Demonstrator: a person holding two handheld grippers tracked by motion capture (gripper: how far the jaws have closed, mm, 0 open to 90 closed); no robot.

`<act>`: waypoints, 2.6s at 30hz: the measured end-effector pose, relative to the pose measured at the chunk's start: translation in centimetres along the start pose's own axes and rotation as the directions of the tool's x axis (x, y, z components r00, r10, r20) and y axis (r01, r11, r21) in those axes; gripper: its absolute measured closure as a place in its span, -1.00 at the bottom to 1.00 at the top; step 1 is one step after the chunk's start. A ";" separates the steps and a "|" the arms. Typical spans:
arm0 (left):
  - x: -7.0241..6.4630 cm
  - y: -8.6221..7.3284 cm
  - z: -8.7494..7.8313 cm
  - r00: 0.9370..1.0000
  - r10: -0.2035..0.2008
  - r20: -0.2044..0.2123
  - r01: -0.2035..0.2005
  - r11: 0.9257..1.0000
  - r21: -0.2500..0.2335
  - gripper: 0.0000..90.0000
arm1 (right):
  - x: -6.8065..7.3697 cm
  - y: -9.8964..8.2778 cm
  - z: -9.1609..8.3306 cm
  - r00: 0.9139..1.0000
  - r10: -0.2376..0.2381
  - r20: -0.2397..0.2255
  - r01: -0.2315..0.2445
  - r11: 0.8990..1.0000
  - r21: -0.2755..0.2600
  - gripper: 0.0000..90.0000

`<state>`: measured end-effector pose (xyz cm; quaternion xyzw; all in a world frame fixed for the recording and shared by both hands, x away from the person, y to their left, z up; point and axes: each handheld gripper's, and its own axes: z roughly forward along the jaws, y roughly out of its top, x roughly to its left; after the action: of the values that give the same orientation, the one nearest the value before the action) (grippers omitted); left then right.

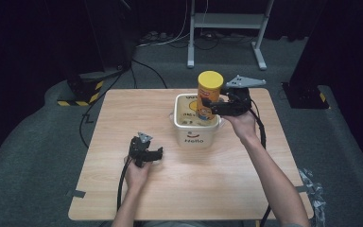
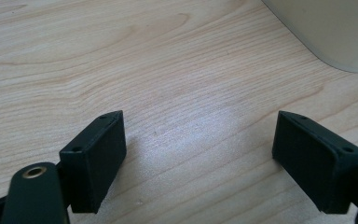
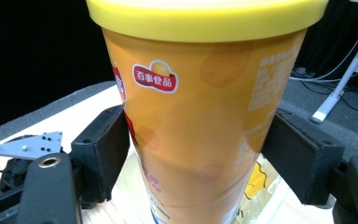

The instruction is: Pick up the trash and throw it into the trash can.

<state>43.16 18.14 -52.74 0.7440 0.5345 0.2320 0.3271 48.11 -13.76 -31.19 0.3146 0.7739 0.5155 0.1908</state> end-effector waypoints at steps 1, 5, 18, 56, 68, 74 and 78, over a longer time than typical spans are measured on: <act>0.0 0.0 0.0 1.000 0.000 0.000 0.000 1.000 0.000 -0.61 | 0.1 -0.1 0.2 1.000 -0.001 -0.003 0.001 1.000 0.005 -0.46; 0.0 0.0 0.0 1.000 0.002 -0.001 -0.002 1.000 0.000 -0.61 | 0.1 -0.4 1.1 1.000 0.009 -0.016 -0.009 1.000 0.012 -0.46; 0.0 0.0 0.0 1.000 0.003 0.000 -0.003 1.000 0.002 -0.61 | -0.1 -1.8 3.4 0.999 0.032 -0.028 -0.031 0.998 0.047 -0.46; 0.0 0.0 0.0 1.000 0.004 0.000 -0.004 1.000 0.002 -0.61 | -1.2 -5.8 6.9 0.996 0.087 -0.007 -0.085 0.986 0.141 -0.47; 0.0 0.0 0.0 1.000 0.003 -0.001 -0.003 1.000 0.005 -0.61 | -1.6 -6.9 7.6 0.995 0.098 -0.002 -0.096 0.983 0.159 -0.48; 0.0 0.0 0.0 1.000 0.001 0.000 -0.001 1.000 0.002 -0.61 | -1.4 -7.2 7.7 0.996 0.089 0.001 -0.088 0.982 0.170 -0.49; 0.0 0.0 0.0 1.000 0.000 0.001 0.000 1.000 0.002 -0.61 | -1.4 -7.3 7.8 0.995 0.097 -0.004 -0.095 0.982 0.162 -0.53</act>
<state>43.15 18.15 -52.73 0.7445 0.5345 0.2313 0.3265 51.81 -11.40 -40.98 0.3629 0.7983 0.4613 0.1349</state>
